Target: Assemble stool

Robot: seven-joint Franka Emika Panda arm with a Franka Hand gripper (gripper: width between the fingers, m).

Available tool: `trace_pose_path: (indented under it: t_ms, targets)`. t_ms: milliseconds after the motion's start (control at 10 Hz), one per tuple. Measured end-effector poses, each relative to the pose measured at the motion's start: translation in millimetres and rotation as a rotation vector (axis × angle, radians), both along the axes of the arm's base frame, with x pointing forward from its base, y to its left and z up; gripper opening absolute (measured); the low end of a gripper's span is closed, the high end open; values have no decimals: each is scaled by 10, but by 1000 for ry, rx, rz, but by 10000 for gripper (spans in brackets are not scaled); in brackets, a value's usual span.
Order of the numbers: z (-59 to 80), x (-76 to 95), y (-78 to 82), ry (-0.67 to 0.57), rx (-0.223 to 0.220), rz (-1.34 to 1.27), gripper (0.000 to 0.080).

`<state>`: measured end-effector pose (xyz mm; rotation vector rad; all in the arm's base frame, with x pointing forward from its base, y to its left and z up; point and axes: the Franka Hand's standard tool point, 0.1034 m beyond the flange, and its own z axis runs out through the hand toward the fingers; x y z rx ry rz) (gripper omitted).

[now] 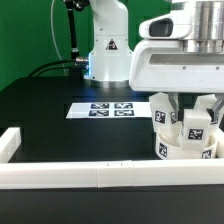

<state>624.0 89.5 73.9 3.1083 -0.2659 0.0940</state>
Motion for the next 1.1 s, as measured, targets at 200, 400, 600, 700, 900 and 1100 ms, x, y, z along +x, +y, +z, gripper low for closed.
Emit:
trace_pose_path:
  t_ms: [200,400,600,700,900,1100]
  targets:
    - [3,7,-59,-5,2,-158,340]
    - [3,30,-116,-11,8,-303,340]
    - [0,114,-201,-33,26,-537,340]
    - [3,140,-237,-40,37,-651,340]
    - [-13,140,-304,-52,60,-863,340]
    - [-15,102,-330,-59,61,-1001,340]
